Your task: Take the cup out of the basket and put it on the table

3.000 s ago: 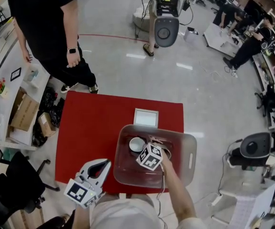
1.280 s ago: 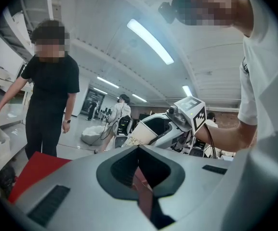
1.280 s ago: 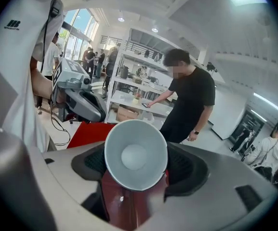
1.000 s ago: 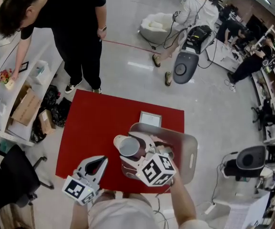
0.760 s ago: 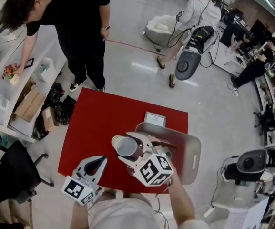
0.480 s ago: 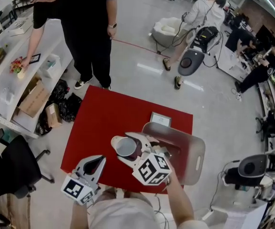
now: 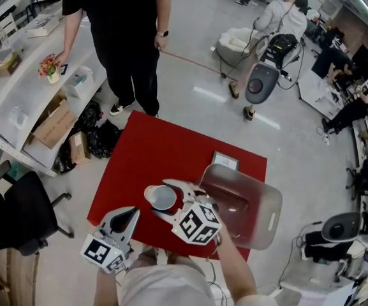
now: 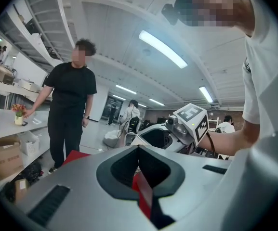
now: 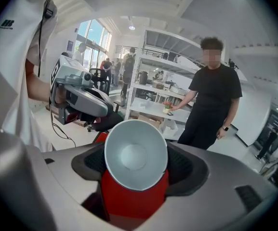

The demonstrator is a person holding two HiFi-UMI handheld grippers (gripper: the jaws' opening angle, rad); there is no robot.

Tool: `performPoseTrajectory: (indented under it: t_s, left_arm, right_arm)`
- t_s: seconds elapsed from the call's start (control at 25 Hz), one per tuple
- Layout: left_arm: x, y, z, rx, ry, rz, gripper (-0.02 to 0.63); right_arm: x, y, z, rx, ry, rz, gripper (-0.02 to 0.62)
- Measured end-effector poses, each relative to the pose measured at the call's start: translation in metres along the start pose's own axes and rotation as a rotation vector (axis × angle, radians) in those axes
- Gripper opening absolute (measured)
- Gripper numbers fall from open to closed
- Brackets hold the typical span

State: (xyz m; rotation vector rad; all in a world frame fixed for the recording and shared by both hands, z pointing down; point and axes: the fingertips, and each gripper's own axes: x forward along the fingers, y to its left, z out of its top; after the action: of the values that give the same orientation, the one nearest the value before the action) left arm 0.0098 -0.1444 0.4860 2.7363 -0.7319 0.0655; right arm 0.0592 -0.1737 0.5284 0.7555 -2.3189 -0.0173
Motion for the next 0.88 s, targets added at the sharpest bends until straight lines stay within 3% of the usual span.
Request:
performPoseTrajectory:
  t_s: [0.88]
  left_arm:
    - [-0.048, 0.048, -0.042, -0.021, 0.017, 0.156, 0.006]
  right_arm:
    - [0.092, 0.052, -0.006, 0.004, 0.054, 0.143, 0.351]
